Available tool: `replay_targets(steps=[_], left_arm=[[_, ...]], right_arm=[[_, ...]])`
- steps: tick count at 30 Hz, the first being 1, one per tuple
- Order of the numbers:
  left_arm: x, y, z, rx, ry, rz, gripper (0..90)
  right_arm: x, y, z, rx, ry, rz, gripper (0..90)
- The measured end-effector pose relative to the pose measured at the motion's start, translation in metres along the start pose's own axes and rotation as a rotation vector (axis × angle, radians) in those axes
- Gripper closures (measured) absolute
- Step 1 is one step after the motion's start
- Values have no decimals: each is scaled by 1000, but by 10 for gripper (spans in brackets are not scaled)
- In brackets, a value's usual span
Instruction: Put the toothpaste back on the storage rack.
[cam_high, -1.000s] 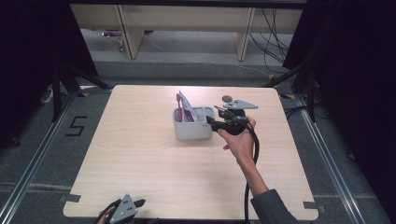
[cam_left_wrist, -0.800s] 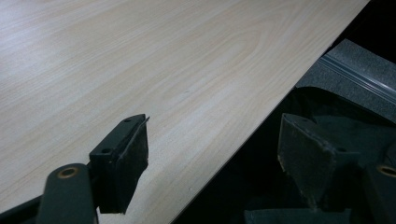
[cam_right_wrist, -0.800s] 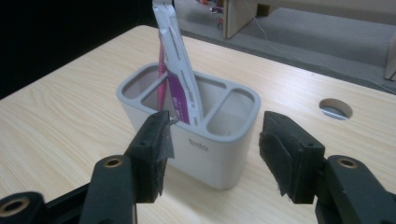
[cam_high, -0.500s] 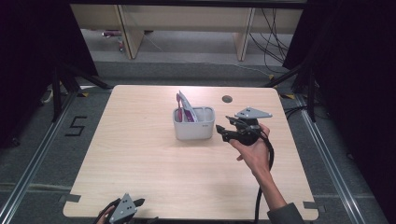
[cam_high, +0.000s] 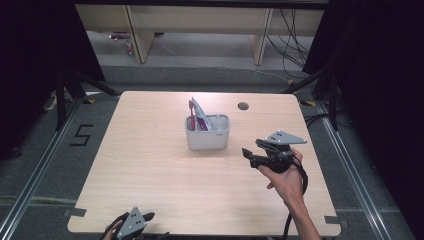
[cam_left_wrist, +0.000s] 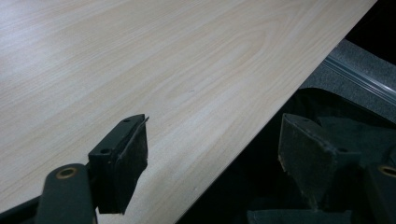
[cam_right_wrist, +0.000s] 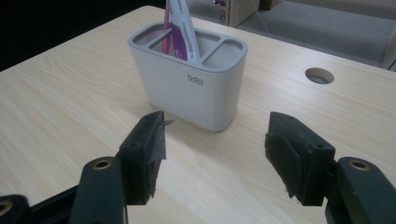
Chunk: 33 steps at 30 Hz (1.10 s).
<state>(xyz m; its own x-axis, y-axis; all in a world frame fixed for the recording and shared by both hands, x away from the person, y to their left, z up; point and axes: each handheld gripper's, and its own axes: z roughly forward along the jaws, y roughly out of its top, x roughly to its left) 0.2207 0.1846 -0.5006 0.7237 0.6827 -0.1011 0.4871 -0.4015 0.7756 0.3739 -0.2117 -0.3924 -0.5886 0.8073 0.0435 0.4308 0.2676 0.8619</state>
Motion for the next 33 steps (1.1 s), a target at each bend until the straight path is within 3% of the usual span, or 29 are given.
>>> replay_targets(steps=[1, 4, 5, 7, 8, 10, 11, 15, 16, 17, 18, 22, 23, 24, 25, 26, 27, 28, 30, 32, 33], left_arm=[[0, 0, 0, 0, 0, 0, 238], [1, 0, 0, 13, -3, 0, 238], [0, -1, 1, -1, 12, -4, 238], [1, 0, -1, 24, -4, 11, 238], [0, 0, 0, 7, -2, 1, 238], [2, 1, -2, 16, 15, 21, 238], [1, 0, 0, -9, 2, -10, 237], [2, 0, -1, 5, 9, 5, 237], [2, 0, -1, 3, 8, 3, 237], [2, 0, -1, 4, 9, 3, 237], [2, 0, -1, 4, 10, 1, 237], [2, 1, -2, 5, 2, -1, 237], [3, 1, -2, 9, 4, 3, 237], [2, 1, -1, 3, 6, -7, 237], [2, 0, 0, -8, 15, -8, 237], [2, 0, 0, -12, 14, -8, 237], [3, 1, -1, 2, 5, -5, 237], [3, 1, -1, 5, 6, -4, 237], [3, 1, -2, 12, 12, 8, 237], [3, 2, -2, 14, 12, 8, 237], [3, 2, -1, 5, 13, -1, 237]], right_arm=[[-2, -3, -1, -4, -11, -11, 382], [-3, -10, -5, 7, 9, 34, 381], [-4, -13, -6, 1, 3, 25, 381], [-5, -17, -5, 0, 18, 39, 380], [-5, -19, -6, 3, 12, 50, 380], [-7, -22, -9, 13, 3, 25, 379], [-5, -24, -10, 24, 9, 53, 379], [-8, -33, -12, 34, 12, 57, 374], [-7, -36, -13, 47, 11, 79, 373], [-7, -38, -13, 39, 10, 80, 373], [-10, -40, -13, 36, 6, 45, 373], [-9, -46, -16, 46, 12, 81, 370], [-11, -47, -17, 42, 10, 54, 369], [-9, -48, -18, 33, 7, 69, 368], [-11, -49, -19, 43, 9, 51, 366], [-10, -49, -20, 37, 11, 57, 364], [-7, -51, -20, 35, 20, 92, 360], [-9, -52, -21, 34, 13, 55, 355], [-4, -56, -22, 44, 29, 110, 347], [-6, -58, -22, 38, 14, 52, 333], [-3, -60, -22, 44, 33, 91, 323]])
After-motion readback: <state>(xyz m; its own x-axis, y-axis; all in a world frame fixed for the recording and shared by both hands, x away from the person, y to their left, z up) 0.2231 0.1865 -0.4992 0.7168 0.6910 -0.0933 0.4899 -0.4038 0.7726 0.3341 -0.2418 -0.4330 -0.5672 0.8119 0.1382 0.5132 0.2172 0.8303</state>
